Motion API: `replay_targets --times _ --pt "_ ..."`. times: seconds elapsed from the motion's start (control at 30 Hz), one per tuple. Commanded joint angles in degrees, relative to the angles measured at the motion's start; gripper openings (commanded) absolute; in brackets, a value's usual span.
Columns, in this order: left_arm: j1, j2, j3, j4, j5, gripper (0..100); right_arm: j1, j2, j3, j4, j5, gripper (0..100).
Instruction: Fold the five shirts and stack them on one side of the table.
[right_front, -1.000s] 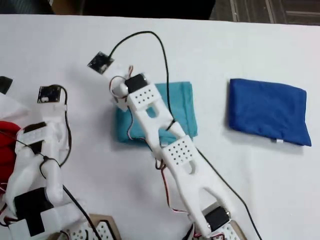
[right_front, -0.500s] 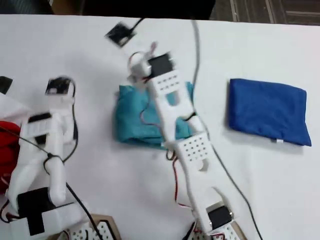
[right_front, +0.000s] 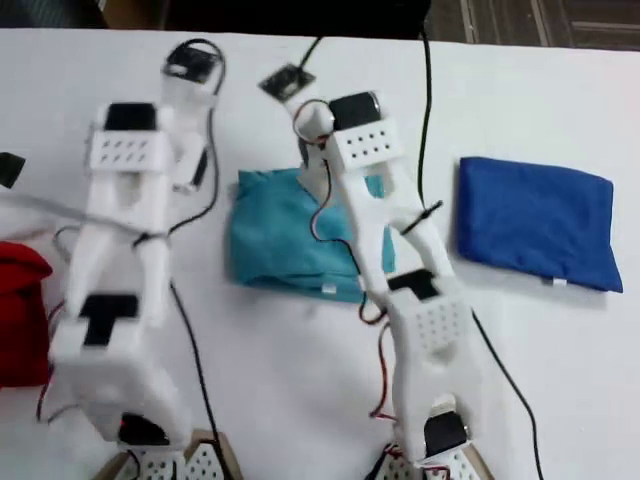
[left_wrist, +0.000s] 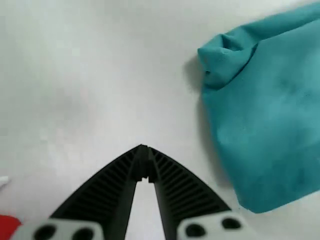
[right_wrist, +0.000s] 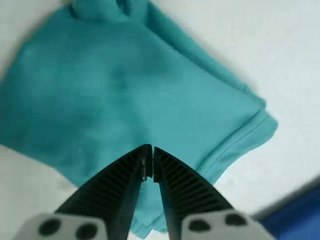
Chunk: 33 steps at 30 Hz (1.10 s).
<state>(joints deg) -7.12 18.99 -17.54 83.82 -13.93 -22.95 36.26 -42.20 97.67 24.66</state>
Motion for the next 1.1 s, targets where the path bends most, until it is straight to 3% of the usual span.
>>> replay_targets --times 0.0,0.23,0.33,0.57,0.9,1.07 --pt "2.02 12.57 -17.27 6.51 -0.35 3 1.1 -13.32 18.9 -4.0 0.0 2.1" --pt "6.77 29.63 -46.2 16.97 -0.62 3 8.13 -29.05 50.55 -19.38 1.41 2.1" --pt "8.79 34.29 -53.23 18.2 -0.62 3 9.01 -33.63 60.84 -25.8 2.73 2.1" --pt "10.64 39.82 -54.64 16.53 -0.62 3 9.19 -36.18 69.36 -33.45 2.55 2.1" --pt "7.91 40.53 -54.46 8.62 -0.79 3 9.19 -36.18 69.89 -33.63 2.64 2.1" --pt "9.58 40.0 -54.55 9.32 -0.7 3 9.19 -36.09 69.89 -33.89 2.81 2.1"
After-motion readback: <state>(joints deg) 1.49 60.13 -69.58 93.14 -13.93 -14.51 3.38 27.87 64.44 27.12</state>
